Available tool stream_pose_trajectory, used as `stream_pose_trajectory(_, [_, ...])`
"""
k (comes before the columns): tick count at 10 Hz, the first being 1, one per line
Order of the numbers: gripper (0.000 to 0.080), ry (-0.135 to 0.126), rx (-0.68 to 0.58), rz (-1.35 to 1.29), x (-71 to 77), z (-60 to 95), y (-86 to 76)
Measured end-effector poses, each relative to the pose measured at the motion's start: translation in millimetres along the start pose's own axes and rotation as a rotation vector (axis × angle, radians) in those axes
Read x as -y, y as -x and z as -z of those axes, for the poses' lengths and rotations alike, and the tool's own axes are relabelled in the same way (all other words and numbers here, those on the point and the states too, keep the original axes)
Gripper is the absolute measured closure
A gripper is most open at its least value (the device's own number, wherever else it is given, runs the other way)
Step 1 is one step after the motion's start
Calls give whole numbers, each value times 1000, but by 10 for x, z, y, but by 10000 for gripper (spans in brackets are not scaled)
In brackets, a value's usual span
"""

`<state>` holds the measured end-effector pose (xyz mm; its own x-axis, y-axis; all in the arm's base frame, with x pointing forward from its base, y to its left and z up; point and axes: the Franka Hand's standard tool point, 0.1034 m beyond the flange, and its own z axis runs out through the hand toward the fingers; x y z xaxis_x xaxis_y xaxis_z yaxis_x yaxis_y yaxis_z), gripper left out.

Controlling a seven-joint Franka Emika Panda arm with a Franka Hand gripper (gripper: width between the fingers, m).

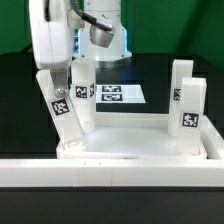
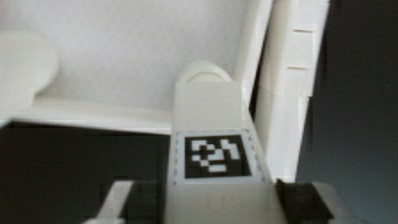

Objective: Assemble desk

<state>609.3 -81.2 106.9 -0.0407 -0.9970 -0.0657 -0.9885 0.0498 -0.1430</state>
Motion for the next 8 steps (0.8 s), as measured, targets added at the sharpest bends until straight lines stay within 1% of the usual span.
stream_pose_trajectory(3, [509, -8, 16, -187, 62, -13, 144])
stream_pose_trajectory(5, [509, -9, 16, -162, 62, -15, 149])
stream_pose_trajectory(6, [426, -8, 16, -141, 60, -20, 153])
stream_pose_trajectory(7, [253, -7, 16, -122, 58, -20, 153])
stream_pose_trajectory(8, [253, -7, 15, -73, 59, -16, 143])
